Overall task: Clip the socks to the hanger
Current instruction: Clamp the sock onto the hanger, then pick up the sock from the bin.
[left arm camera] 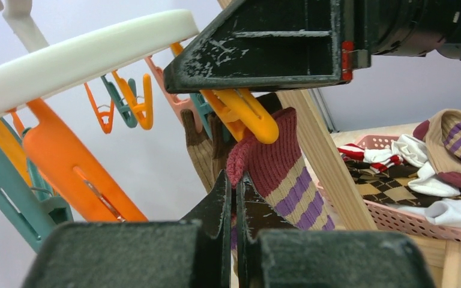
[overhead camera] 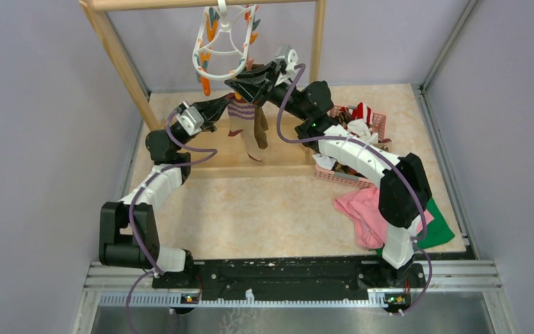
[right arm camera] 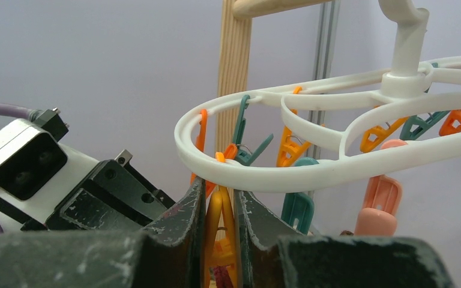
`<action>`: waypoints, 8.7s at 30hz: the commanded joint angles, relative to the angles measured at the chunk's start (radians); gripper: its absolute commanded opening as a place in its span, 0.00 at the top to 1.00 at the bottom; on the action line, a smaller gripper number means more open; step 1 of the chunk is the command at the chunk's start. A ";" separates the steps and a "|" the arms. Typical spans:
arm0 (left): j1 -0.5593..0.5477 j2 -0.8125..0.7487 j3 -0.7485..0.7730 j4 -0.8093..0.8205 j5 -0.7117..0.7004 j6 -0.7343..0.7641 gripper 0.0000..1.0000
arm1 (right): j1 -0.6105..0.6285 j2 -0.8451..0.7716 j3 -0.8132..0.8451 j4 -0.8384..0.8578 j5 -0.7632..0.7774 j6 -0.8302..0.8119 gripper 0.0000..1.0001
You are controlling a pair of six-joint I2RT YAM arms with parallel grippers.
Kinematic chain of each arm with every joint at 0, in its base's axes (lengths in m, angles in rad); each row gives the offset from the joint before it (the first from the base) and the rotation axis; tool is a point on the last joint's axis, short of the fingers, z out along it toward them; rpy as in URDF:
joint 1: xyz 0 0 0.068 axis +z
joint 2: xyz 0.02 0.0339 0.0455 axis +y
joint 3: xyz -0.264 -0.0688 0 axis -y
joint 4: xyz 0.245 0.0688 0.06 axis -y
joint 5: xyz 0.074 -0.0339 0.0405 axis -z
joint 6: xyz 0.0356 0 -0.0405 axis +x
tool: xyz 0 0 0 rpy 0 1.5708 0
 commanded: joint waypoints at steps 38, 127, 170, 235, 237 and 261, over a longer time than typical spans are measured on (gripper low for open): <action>-0.005 -0.060 0.043 0.034 -0.061 -0.272 1.00 | -0.001 -0.036 0.000 0.053 -0.034 -0.018 0.52; -0.048 -0.609 -0.492 -0.754 -0.351 -0.665 0.01 | -0.607 -0.681 -0.908 -0.910 0.935 0.280 0.42; -0.426 -0.431 -0.513 -0.214 -0.095 -0.516 0.09 | -0.402 -0.940 -0.908 -0.504 0.160 0.083 1.00; -0.489 0.042 -0.401 0.042 -0.392 -0.643 0.61 | -0.134 -0.597 -0.868 -0.170 0.037 0.437 1.00; -0.488 0.039 -0.404 0.042 -0.393 -0.639 0.62 | -0.135 -0.598 -0.869 -0.169 0.035 0.436 1.00; -0.421 -0.236 -0.494 -0.320 -0.368 -0.949 1.00 | -0.134 -0.723 -0.923 -0.273 0.001 0.111 0.42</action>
